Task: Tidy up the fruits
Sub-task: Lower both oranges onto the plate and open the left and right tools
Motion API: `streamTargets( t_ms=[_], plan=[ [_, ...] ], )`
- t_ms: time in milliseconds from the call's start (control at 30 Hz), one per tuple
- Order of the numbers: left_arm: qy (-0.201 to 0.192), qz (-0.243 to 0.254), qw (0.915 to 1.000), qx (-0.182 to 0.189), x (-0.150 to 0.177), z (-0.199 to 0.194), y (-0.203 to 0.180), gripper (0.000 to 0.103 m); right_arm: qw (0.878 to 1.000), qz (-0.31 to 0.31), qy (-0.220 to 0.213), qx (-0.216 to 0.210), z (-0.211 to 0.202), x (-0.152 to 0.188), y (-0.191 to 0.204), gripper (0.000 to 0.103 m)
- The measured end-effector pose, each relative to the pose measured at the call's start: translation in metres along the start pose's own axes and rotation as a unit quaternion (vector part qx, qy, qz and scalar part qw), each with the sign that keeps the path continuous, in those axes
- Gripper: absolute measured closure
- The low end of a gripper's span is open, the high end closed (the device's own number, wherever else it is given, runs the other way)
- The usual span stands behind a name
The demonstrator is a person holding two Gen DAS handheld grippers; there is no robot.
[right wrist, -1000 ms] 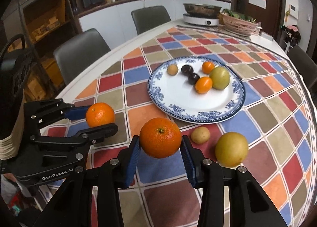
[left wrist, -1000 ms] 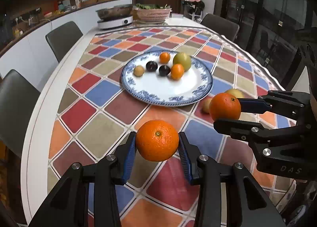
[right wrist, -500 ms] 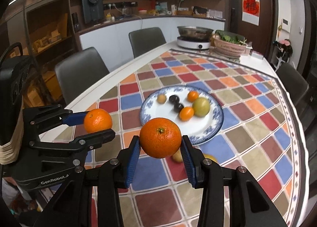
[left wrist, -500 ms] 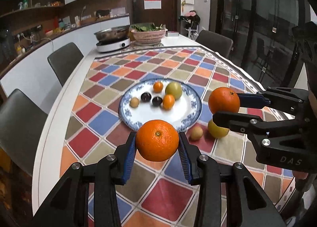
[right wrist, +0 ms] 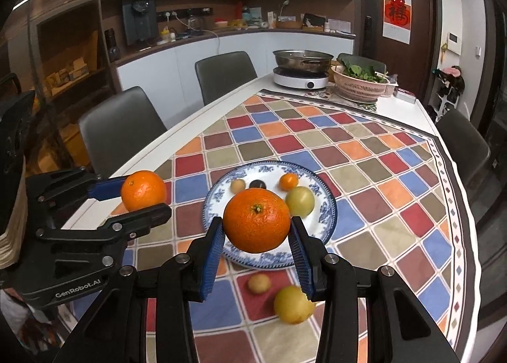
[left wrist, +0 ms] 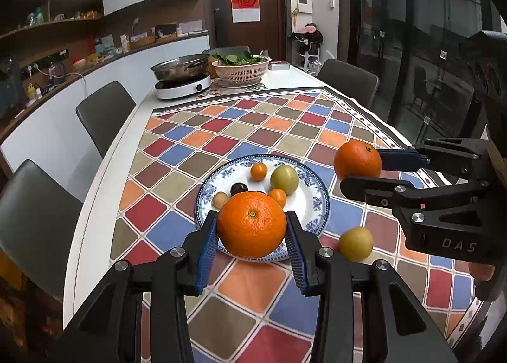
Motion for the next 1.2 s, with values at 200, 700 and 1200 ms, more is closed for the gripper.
streamTargets(
  t_ms=[200,700,1200],
  plan=[
    [0.015,0.003,0.9999,0.001,-0.01,0.022,0.005,0.062,1.0,-0.005,0.019,-0.008,0.019,-0.014,-0.009,0.061],
    [0.075,0.0,0.9972,-0.001,0.003,0.103,0.023,0.062,0.996,0.023,0.088,-0.001,0.095,0.0,-0.045,0.061],
    [0.138,-0.023,0.9901,0.016,0.027,0.155,0.025,0.062,0.989,0.05,0.142,-0.004,0.144,0.03,-0.065,0.06]
  ],
)
Point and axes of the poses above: each gripper's, at about its wrist camera, not at the fingertips, and z roughly the way its jaws point, y to its left, x to its underside, the point moved 5 cm from there along z, roughly the way its jaws point, and after that the axes turned 7 degrees about -y, right-handed, at the moved point
